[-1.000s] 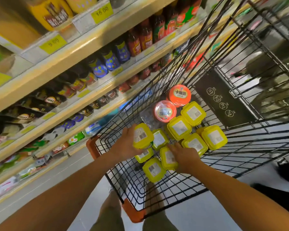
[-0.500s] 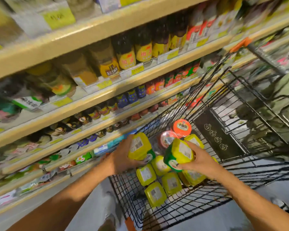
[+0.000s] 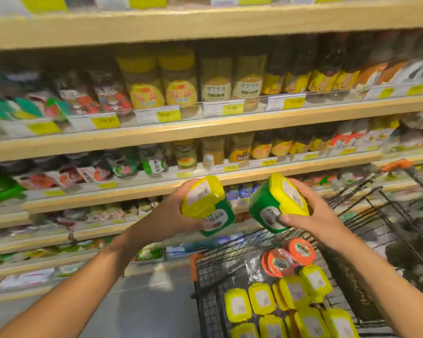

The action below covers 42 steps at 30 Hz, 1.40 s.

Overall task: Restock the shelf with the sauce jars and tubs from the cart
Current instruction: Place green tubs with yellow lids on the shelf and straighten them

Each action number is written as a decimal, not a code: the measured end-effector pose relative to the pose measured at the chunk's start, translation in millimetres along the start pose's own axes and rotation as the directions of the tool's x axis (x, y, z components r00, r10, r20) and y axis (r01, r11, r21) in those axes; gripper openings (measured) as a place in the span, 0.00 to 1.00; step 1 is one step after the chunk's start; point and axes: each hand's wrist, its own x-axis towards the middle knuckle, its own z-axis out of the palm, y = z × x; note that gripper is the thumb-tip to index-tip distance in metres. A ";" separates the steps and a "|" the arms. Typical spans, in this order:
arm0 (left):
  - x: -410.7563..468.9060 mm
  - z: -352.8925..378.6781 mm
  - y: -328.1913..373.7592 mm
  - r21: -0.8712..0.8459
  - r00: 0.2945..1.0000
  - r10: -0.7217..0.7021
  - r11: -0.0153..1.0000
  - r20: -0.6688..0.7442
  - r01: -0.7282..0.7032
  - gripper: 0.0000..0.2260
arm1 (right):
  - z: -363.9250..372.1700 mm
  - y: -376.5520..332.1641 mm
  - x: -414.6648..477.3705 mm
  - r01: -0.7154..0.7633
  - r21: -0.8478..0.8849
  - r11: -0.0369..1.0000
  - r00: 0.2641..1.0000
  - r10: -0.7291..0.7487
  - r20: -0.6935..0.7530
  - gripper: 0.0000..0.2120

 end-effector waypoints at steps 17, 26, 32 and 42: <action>-285.1 -247.1 -52.6 -0.107 0.896 0.003 0.993 -0.444 -0.057 0.40 | 320.1 -177.9 -18.2 0.243 0.070 0.968 0.920 -0.253 0.301 0.48; -450.5 -346.5 -82.3 -0.046 0.793 0.028 0.996 -0.608 -0.071 0.40 | 487.8 -242.8 -41.9 0.301 0.162 0.940 0.829 -0.342 0.442 0.44; -507.1 -390.4 -96.0 0.034 0.702 0.055 0.998 -0.710 -0.043 0.39 | 568.5 -268.1 -27.0 0.320 0.193 0.928 0.775 -0.373 0.510 0.48; -534.5 -479.6 -127.3 0.133 0.582 0.115 0.991 -0.805 -0.011 0.39 | 691.6 -299.4 20.4 0.382 0.254 0.889 0.695 -0.457 0.555 0.46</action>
